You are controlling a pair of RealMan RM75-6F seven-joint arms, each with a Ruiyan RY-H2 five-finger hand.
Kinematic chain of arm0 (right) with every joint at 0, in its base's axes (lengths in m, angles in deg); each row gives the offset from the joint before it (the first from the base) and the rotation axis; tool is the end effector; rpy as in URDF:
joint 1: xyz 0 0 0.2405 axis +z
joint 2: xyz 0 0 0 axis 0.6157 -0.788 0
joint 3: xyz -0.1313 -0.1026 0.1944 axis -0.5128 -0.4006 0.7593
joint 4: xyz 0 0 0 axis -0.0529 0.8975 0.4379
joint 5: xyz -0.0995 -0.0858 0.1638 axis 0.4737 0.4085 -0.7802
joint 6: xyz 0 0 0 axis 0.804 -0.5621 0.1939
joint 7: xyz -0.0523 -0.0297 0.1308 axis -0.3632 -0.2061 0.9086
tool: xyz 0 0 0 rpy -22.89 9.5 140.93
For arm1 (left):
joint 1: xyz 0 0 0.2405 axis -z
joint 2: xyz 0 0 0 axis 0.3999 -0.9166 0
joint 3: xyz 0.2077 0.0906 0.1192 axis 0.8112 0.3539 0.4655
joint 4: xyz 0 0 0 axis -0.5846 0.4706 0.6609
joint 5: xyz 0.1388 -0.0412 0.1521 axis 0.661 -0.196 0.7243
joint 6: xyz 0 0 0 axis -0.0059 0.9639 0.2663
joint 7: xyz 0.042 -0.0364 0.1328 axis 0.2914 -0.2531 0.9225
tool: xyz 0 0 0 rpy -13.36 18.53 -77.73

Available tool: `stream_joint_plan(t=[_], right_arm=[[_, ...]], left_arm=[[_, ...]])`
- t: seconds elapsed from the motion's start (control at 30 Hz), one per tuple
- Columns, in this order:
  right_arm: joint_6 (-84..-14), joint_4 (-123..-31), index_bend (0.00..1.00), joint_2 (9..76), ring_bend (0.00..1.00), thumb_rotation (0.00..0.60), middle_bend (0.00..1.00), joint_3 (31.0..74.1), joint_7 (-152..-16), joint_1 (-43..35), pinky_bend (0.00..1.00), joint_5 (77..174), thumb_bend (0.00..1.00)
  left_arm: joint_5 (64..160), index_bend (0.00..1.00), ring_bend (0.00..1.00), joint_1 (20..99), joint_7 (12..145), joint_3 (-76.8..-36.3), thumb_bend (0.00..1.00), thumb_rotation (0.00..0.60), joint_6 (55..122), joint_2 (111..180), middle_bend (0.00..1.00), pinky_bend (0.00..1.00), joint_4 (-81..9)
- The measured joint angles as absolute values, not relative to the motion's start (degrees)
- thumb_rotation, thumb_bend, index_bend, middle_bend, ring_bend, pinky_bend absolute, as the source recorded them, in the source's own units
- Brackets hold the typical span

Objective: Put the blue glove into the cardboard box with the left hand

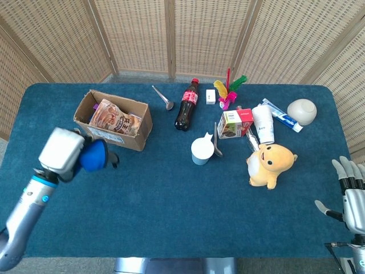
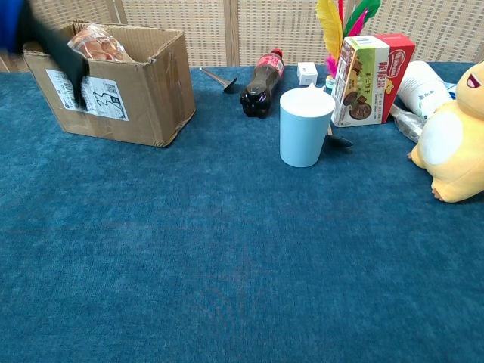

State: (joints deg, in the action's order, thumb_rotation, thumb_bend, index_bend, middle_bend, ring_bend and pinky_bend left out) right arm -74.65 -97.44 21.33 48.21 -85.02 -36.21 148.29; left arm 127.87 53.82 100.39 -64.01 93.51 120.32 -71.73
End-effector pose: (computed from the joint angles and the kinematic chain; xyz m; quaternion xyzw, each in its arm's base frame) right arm -0.3057 -0.1742 0.1857 0.5541 -0.3670 0.4195 0.6183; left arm -0.1470 0.3125 0.1674 -0.6992 -0.2213 -0.4302 0.5263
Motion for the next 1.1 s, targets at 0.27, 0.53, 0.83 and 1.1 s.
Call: stream_joint_plan(t=[0.27, 0.53, 0.83, 1.1], right_arm=[[-74.38, -97.34, 0.0, 21.5, 0.0, 0.6, 0.0, 48.24, -85.16, -36.1, 0.0, 148.05, 0.0], [-73.63, -96.81, 0.0, 21.63, 0.0, 0.6, 0.0, 48.39, -84.9, -35.87, 0.0, 147.33, 0.0], [-72.64, -96.24, 0.0, 21.92, 0.0, 0.6, 0.0, 48.67, -84.84, -35.44, 0.0, 146.38, 0.0], [-72.06, -95.89, 0.0, 22.04, 0.0, 0.6, 0.0, 48.73, -84.72, -35.23, 0.0, 145.89, 0.0]], left_arm=[[115.31, 0.74, 0.72, 59.38, 104.15, -70.09, 0.31, 0.6, 91.26, 117.71, 0.85, 0.97, -71.84], [104.68, 0.75, 0.72, 66.48, 108.75, -72.07, 0.31, 0.6, 87.69, 121.37, 0.84, 0.97, -64.23], [96.79, 0.74, 0.71, 72.39, 113.4, -70.16, 0.31, 0.6, 85.31, 128.89, 0.83, 0.96, -55.72], [93.27, 0.24, 0.04, 74.82, 114.78, -68.65, 0.27, 0.6, 83.79, 132.98, 0.04, 0.52, -51.34]])
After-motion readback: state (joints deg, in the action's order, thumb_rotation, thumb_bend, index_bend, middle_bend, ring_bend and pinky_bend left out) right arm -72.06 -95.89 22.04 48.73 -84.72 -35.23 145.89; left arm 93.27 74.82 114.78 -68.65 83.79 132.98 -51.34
